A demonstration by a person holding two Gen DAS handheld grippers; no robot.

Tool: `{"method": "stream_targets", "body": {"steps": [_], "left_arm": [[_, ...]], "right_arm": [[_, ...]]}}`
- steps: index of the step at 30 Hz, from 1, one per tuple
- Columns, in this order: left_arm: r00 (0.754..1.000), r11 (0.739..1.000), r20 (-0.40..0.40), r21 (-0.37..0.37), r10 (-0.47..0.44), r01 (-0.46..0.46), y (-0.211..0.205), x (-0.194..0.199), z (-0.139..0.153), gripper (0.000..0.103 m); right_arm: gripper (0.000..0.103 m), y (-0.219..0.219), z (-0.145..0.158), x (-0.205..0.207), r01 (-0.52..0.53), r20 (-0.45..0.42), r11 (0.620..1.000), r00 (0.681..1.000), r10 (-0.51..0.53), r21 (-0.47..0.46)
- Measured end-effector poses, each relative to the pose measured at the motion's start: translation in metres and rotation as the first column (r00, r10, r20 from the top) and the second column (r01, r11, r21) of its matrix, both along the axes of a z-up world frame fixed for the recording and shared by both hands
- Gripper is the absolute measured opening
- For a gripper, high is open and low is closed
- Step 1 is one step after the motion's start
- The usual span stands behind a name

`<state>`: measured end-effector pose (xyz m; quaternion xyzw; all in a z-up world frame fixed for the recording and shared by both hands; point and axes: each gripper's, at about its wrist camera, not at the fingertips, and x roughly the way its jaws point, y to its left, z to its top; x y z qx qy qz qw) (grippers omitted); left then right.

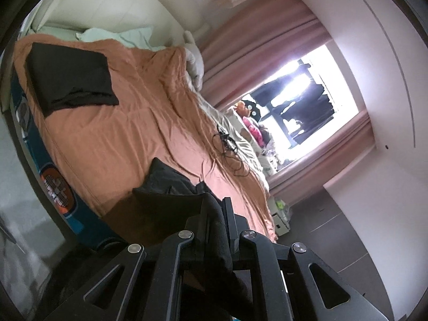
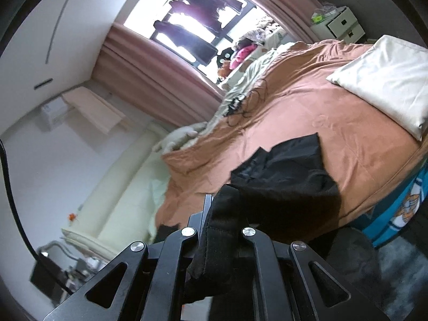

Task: Fold large clothes
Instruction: 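Lift the hem end with both tools and fold it over toward the collar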

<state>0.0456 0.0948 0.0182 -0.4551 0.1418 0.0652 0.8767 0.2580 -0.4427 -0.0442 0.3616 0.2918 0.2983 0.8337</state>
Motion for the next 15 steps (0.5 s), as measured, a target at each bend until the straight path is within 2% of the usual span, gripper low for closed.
{"method": "stream_targets", "body": {"steps": [6,15], "left_arm": [[1.000,1.000,-0.027,0.027,0.001,-0.001,-0.001,0.035,-0.001,0.008],[0.999,1.000,-0.041,0.015,0.011,-0.010,0.016,0.100,0.017,0.008]], "right_arm": [[0.007,0.004,-0.016,0.030,0.013,-0.007,1.000,1.000,-0.013,-0.013],[0.007,0.019,0.001,0.094,0.035,-0.020,0.999,0.999,-0.035,0.000]]}}
